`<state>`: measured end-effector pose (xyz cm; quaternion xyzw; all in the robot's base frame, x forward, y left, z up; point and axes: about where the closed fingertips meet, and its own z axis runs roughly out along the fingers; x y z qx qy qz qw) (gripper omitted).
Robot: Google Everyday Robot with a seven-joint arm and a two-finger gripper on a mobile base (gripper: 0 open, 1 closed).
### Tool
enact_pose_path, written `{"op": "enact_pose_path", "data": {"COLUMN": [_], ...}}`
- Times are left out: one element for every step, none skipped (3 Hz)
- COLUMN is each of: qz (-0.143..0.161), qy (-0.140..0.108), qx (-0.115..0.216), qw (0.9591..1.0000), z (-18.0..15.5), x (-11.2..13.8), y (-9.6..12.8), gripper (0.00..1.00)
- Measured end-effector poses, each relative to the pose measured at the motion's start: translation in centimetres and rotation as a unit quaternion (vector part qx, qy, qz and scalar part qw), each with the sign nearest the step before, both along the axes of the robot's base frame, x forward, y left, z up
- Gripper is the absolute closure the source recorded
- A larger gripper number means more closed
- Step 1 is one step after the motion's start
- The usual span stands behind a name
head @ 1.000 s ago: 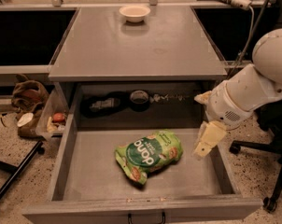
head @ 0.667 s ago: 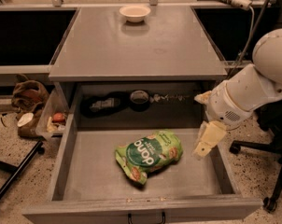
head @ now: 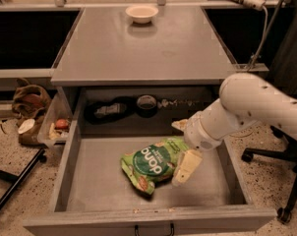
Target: Pick green rice chip bag from top drawer and place on counter
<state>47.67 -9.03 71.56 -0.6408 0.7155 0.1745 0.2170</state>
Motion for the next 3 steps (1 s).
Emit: {"op": "enact_pose_path", "data": {"qz": [0.031,0.053,0.061], "qy": [-0.01,-0.032,-0.042], "qx": [0.027,0.033,0.023], "qw": [0.9991,0.9975,0.997], "z": [-3.4,-5.4,-7.4], "x": [0.9,2.2,3.6], "y": [3.7,6.6,7.8], "gripper": [0.0,0.0,0.0]}}
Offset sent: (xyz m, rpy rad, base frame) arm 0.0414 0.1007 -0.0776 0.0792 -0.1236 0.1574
